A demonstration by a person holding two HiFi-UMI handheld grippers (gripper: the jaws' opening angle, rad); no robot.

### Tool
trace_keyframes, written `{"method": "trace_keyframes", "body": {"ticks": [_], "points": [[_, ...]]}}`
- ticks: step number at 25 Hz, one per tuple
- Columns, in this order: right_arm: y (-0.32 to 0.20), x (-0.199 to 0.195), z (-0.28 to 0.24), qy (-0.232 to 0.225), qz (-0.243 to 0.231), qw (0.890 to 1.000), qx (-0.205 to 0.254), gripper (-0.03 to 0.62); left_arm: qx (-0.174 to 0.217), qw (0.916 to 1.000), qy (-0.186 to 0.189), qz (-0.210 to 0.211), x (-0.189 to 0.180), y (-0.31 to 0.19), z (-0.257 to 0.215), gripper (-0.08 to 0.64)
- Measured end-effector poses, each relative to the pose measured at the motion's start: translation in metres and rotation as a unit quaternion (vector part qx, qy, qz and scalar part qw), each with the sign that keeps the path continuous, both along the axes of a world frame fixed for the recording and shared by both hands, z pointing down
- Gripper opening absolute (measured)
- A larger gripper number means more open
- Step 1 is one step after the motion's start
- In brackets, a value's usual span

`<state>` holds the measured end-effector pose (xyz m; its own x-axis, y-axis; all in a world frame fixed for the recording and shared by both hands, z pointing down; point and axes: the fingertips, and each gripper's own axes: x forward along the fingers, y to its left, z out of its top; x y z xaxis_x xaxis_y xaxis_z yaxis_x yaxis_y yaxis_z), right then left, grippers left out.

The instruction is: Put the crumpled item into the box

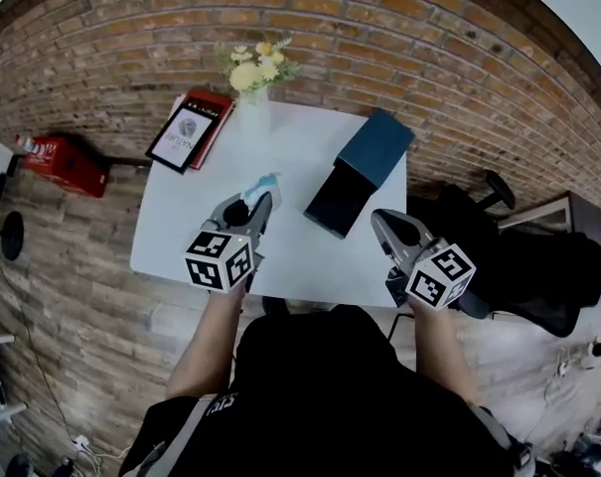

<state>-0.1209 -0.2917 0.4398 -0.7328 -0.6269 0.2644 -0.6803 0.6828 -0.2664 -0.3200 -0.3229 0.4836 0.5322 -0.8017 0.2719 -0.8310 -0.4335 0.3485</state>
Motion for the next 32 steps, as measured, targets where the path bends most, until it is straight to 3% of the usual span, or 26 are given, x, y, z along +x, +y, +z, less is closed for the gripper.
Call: {"method": "trace_keyframes", "body": {"ticks": [8, 14, 24, 32], "points": [[0.005, 0.021, 0.011, -0.003, 0.037, 0.999, -0.014, -0.003, -0.010, 0.9993, -0.008, 0.036, 0.022, -0.014, 0.009, 0.067], [0.012, 0.064, 0.020, -0.018, 0.061, 0.998, -0.026, -0.003, -0.016, 0.9979, -0.019, 0.060, 0.067, -0.009, 0.003, 0.067], [0.018, 0.110, 0.038, -0.050, 0.026, 0.997, -0.051, -0.003, -0.027, 0.9943, -0.072, 0.074, 0.139, -0.005, -0.001, 0.067], [0.014, 0.120, 0.075, -0.064, 0.004, 0.994, -0.088, -0.003, -0.057, 0.9867, -0.114, 0.100, 0.168, 0.003, 0.026, 0.067]]}}
